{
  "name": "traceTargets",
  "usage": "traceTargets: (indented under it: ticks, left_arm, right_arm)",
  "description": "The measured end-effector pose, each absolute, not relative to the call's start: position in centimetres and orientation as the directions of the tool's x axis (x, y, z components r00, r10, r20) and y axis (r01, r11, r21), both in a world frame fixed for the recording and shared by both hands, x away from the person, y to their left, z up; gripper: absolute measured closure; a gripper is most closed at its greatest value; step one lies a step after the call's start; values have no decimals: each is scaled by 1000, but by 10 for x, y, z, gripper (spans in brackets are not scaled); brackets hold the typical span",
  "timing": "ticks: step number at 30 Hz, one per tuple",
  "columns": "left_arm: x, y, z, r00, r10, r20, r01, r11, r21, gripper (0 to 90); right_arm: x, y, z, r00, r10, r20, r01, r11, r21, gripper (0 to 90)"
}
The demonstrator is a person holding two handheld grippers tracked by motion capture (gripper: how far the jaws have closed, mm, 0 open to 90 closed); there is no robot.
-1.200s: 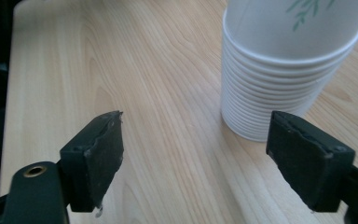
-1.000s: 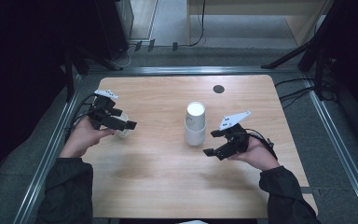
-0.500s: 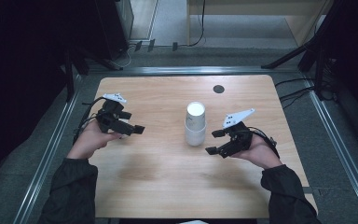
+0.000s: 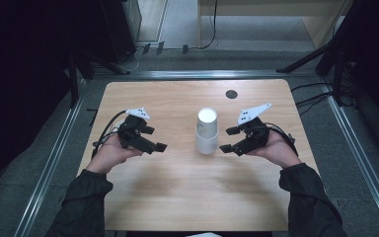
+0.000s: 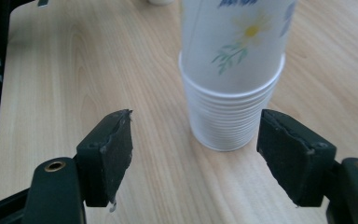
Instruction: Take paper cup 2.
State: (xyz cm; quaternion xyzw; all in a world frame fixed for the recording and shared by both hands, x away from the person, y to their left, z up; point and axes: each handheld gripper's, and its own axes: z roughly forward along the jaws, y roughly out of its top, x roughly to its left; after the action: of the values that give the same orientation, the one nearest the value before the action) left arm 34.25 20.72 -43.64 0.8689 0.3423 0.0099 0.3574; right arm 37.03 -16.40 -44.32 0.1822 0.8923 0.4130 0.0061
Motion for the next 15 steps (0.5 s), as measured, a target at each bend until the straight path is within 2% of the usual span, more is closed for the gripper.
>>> traceTargets:
  ticks: [15]
  left_arm:
    - [325, 191, -455, 778, 578, -246, 586, -527, 616, 72]
  right_arm:
    - [402, -149, -410, -952, 294, 85, 271, 678, 684, 263]
